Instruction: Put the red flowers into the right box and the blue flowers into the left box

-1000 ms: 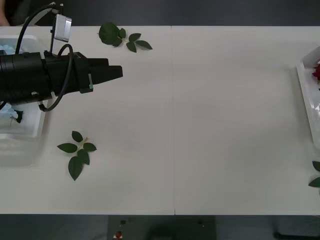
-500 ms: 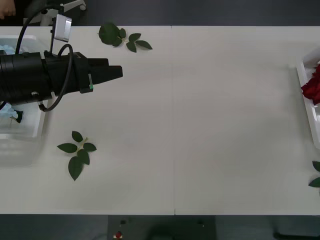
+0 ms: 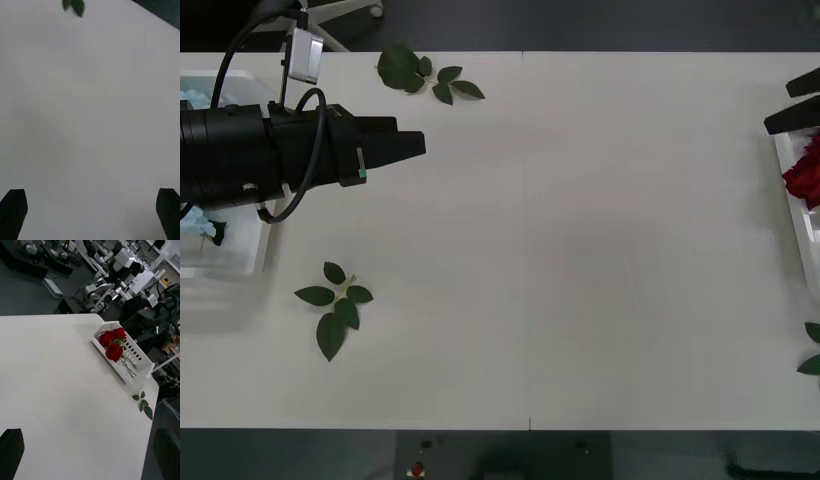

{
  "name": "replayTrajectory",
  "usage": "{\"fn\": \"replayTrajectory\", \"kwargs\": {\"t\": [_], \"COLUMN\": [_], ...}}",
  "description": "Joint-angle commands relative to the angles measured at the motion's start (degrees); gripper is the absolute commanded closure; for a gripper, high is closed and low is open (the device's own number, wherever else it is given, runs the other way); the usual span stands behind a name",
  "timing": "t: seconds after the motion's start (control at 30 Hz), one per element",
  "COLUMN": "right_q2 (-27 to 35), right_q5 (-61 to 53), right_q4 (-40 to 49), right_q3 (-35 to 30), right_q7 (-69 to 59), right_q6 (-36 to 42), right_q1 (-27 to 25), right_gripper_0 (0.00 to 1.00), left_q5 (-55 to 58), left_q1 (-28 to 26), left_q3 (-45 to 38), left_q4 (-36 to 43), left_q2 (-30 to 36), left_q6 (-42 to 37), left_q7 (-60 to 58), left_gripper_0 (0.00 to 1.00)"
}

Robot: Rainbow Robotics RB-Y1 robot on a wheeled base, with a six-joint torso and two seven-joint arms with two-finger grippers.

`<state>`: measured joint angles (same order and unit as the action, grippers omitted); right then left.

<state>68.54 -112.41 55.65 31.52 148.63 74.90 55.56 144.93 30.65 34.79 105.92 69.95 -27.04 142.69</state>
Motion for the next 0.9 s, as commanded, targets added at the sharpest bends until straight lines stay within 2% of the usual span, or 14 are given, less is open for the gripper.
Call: {"fn": "replayTrajectory", "kwargs": {"t": [0.03, 0.27, 0.53, 0.9], "right_q2": [1.86, -0.42, -2.01, -2.8], "right_q5": [-5.54, -6.95, -1.5, 3.51], "right_q4": [7.01, 16.86, 25.38, 32.68], "right_q3": [-1.11, -1.02, 0.12, 8.21], "right_q7": [4.56, 6.37, 6.37, 6.37], "right_q6": [-1.77, -4.67, -4.67, -11.44], "right_q1": [-0.8, -1.94, -1.94, -1.86], "right_gripper_0": [0.0, 0.0, 0.0, 0.0], "left_q5": [-0.17, -0.17, -0.17, -0.17], "left_q1": [2.04, 2.04, 2.04, 2.04], "left_q3": [0.1, 0.1, 0.1, 0.1], "left_q4": [1.13, 1.13, 1.13, 1.13], "left_q2": [1.94, 1.94, 1.94, 1.94], "left_q6": [0.49, 0.49, 0.49, 0.49], "left_q7": [1.72, 1.72, 1.72, 1.72], "left_gripper_0": [0.0, 0.0, 0.0, 0.0]}}
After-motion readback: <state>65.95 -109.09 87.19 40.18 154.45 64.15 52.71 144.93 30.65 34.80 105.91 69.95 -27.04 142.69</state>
